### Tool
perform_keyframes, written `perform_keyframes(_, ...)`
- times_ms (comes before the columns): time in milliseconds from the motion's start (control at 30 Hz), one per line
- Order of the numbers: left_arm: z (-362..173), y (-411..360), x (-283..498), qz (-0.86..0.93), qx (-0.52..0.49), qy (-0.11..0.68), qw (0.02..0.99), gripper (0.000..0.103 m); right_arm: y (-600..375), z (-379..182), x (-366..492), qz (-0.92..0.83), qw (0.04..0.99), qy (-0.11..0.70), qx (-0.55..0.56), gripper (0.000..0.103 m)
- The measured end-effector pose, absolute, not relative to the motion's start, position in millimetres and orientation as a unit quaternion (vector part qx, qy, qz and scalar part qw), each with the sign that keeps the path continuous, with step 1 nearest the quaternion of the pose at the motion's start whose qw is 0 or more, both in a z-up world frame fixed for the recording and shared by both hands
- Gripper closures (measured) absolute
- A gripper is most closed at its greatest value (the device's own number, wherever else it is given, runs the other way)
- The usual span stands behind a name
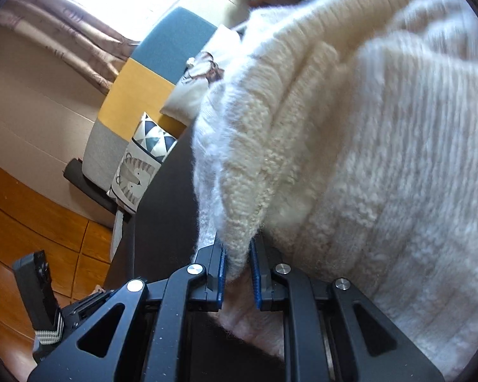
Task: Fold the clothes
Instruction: 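Close the right gripper on the sweater edge and lift it, then grasp the sweater with the left gripper while the right gripper holds its edge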
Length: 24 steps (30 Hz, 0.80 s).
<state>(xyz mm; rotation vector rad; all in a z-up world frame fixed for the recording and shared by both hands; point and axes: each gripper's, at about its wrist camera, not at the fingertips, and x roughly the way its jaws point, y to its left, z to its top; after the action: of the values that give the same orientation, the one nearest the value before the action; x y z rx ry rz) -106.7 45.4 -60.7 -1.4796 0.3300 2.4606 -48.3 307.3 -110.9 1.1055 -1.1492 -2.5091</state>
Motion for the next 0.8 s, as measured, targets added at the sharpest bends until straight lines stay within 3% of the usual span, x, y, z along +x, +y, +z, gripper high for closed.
perform_keyframes(200, -57, 71, -126, 0.844, -0.507, 0.100, 0.145, 0.086, 309, -89, -42, -0.857, 0.083, -0.371, 0.347, 0.089)
perform_keyframes(433, -66, 95, -149, 0.812, -0.539, -0.001, 0.224, 0.086, 315, -96, -36, -0.848, 0.084, -0.389, 0.350, 0.089)
perform_keyframes(500, -71, 100, -160, 0.800, -0.555, -0.026, 0.228, 0.081, 316, -98, -34, -0.844, 0.082, -0.397, 0.350, 0.089)
perform_keyframes(800, -73, 126, -194, 0.791, -0.553, -0.062, 0.254, 0.076, 321, -106, -30, -0.837, 0.083, -0.409, 0.355, 0.089)
